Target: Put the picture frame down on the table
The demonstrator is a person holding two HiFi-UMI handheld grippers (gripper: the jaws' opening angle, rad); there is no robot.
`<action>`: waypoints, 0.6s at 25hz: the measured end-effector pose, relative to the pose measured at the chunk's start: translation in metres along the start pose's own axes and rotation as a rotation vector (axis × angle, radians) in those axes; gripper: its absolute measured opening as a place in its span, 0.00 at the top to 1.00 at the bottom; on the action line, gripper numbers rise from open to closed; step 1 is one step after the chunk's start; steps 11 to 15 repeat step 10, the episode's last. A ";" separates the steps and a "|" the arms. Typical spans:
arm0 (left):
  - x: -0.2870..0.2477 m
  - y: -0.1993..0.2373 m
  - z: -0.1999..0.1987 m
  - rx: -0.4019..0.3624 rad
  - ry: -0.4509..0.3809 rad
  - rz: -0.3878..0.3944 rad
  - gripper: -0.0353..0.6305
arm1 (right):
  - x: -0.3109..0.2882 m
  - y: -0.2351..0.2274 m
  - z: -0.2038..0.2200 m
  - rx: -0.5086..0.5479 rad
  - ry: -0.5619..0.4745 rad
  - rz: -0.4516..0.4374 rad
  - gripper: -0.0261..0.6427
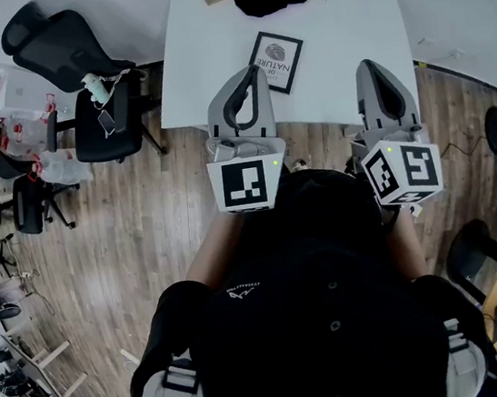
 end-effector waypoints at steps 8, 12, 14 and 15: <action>0.000 0.002 0.007 0.023 0.012 -0.001 0.94 | -0.002 -0.001 0.006 -0.026 0.022 0.001 0.96; -0.002 0.003 0.009 0.023 0.016 0.000 0.94 | -0.005 -0.002 0.007 -0.027 0.025 0.001 0.96; -0.002 0.003 0.009 0.023 0.016 0.000 0.94 | -0.005 -0.002 0.007 -0.027 0.025 0.001 0.96; -0.002 0.003 0.009 0.023 0.016 0.000 0.94 | -0.005 -0.002 0.007 -0.027 0.025 0.001 0.96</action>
Point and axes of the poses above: the fingertips, and each gripper's own axes: x backward along the fingers, y to its left, z out of its underside, the point moved 4 cm from there along x, backward along the fingers, and after that the axes turned 12 degrees about z, right-handed, at the moved point
